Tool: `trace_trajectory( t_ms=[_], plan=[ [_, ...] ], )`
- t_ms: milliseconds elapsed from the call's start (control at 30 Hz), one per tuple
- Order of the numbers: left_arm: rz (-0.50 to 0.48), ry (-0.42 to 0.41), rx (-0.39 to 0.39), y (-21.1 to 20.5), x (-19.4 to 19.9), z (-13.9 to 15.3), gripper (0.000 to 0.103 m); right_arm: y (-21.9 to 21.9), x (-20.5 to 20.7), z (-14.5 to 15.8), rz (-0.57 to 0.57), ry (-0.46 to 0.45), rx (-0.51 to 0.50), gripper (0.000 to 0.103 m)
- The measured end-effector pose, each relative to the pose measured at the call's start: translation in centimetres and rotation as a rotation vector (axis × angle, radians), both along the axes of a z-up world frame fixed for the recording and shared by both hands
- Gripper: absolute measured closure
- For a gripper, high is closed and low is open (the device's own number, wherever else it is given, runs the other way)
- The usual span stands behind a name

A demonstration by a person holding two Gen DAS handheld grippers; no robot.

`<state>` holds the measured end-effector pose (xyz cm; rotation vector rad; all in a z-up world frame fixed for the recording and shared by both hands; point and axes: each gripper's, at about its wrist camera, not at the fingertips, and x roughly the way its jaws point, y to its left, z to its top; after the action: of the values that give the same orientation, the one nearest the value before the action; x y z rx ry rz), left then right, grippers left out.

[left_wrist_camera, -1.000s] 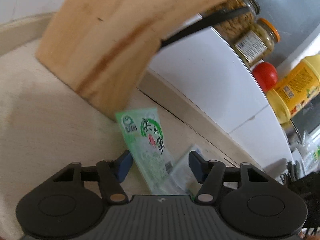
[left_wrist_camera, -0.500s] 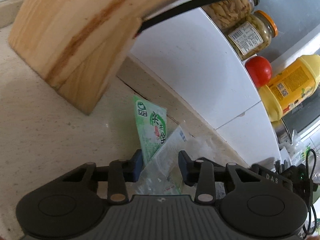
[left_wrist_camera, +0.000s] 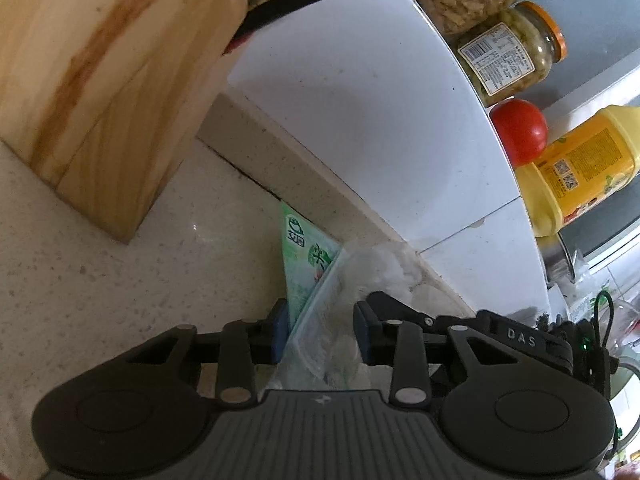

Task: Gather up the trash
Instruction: 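Grasp the clear plastic bag with the right tool, then grasp the green-labelled plastic package with the left tool while the right tool holds the bag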

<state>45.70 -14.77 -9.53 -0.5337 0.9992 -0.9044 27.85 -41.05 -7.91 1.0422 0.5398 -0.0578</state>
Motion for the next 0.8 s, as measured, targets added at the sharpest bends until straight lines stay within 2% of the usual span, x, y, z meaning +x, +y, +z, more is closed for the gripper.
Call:
trace_trajectory(
  t_ms=[67, 200, 300, 433, 533, 633, 800],
  plan=[
    [-0.004, 0.011, 0.002, -0.5, 0.4, 0.0, 0.079, -0.1, -0.3, 0.2, -0.006, -0.008, -0.010, 0.079],
    [-0.015, 0.019, 0.023, -1.4, 0.8, 0.3, 0.090, 0.0, -0.7, 0.4, -0.010, -0.003, -0.024, 0.082],
    [-0.028, 0.001, 0.023, -1.4, 0.4, 0.7, 0.090, 0.3, -2.0, 1.3, -0.005, -0.019, -0.061, 0.083],
    [-0.069, 0.027, 0.003, -1.8, 0.1, 0.4, 0.090, 0.6, -4.5, 2.7, -0.002, -0.041, -0.116, 0.084],
    [-0.093, 0.037, 0.017, -2.6, 0.0, -0.1, 0.090, 0.8, -6.0, 3.3, 0.011, -0.053, -0.137, 0.084],
    [-0.125, 0.058, 0.005, -3.5, 0.0, -0.2, 0.090, 0.4, -5.8, 2.8, 0.021, -0.034, -0.114, 0.084],
    [-0.190, 0.047, 0.010, -4.8, -0.2, -0.1, 0.089, -0.5, -4.9, 1.4, -0.003, 0.006, -0.056, 0.083]
  ],
)
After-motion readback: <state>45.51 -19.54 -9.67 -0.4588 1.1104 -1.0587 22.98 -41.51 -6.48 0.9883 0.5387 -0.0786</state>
